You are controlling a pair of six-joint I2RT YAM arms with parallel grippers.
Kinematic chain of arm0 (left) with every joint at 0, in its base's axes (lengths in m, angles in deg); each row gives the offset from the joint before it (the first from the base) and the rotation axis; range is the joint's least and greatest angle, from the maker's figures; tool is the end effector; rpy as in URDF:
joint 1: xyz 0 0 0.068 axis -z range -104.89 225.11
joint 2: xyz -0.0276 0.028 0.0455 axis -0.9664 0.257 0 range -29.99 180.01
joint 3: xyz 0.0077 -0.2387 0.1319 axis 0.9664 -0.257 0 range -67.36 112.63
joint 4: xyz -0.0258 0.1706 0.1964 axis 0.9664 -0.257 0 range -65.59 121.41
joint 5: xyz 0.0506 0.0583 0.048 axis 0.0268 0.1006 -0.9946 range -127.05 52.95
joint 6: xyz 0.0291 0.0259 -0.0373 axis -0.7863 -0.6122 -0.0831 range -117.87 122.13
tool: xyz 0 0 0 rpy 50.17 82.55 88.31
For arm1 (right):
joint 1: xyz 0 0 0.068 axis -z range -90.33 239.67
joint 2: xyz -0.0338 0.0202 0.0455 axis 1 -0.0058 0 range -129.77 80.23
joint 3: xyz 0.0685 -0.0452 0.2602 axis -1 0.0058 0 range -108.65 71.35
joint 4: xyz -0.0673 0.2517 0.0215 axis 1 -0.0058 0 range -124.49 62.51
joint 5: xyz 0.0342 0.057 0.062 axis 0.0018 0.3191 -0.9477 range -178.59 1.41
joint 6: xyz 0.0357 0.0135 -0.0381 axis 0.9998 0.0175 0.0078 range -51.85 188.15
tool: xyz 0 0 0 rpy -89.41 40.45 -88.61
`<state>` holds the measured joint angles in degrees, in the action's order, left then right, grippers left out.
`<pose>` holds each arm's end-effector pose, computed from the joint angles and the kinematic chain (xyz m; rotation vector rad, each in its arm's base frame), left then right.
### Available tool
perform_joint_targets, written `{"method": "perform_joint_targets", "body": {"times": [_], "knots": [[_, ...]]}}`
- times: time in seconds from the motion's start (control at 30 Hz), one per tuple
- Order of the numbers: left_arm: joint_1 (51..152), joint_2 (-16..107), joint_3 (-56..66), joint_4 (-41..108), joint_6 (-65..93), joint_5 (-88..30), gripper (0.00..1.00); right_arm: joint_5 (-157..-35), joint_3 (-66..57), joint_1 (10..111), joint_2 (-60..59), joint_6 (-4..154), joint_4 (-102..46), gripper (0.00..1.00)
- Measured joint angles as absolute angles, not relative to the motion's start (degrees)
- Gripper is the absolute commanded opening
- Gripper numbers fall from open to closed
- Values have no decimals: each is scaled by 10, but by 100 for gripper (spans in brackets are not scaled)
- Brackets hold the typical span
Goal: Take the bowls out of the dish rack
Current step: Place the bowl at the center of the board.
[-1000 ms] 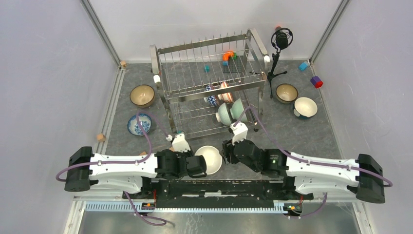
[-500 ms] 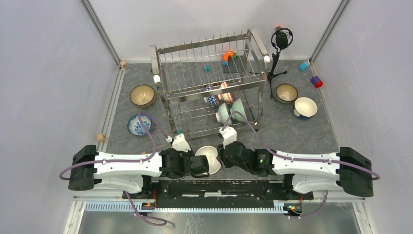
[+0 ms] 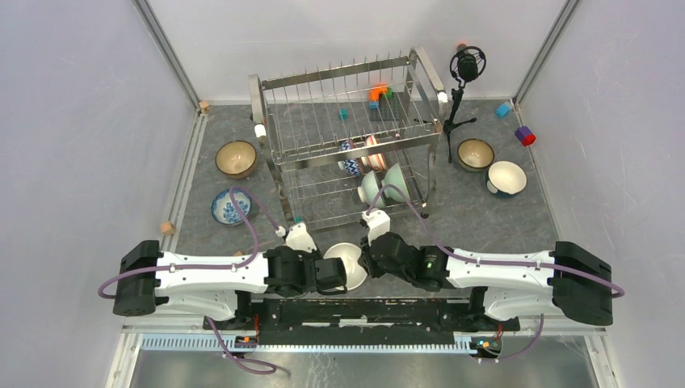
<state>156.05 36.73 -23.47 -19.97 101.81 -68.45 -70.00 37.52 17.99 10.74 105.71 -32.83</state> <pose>0.0487 -0.1878 0.2159 -0.5181 2.5227 -0.3612 0.0871 0.2270 0.1961 -0.5148 2.2672 0.6418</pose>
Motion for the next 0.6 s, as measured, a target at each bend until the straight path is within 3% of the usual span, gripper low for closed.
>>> {"method": "perform_joint_targets", "body": {"times": [0.03, 0.1, 0.13, 0.2, 0.33, 0.53, 0.6], "knots": [[1561, 367, -235, -200, 1019, -684, 2, -700, 375, 181, 107, 1062, -326, 1], [1561, 367, -234, -195, 1023, -683, 2, -693, 375, 186, 105, 1072, -321, 0], [1561, 367, -234, -192, 1027, -683, 7, -690, 375, 190, 105, 1074, -318, 0], [1561, 367, -234, -190, 1028, -683, 26, -687, 375, 191, 105, 1076, -319, 0], [1561, 365, -235, -179, 1024, -685, 49, -687, 375, 188, 105, 1061, -338, 0], [1561, 343, -239, -142, 972, -684, 95, -684, 375, 184, 126, 1042, -391, 0], [1561, 329, -243, -125, 946, -683, 100, -675, 375, 184, 142, 1036, -411, 0]]}}
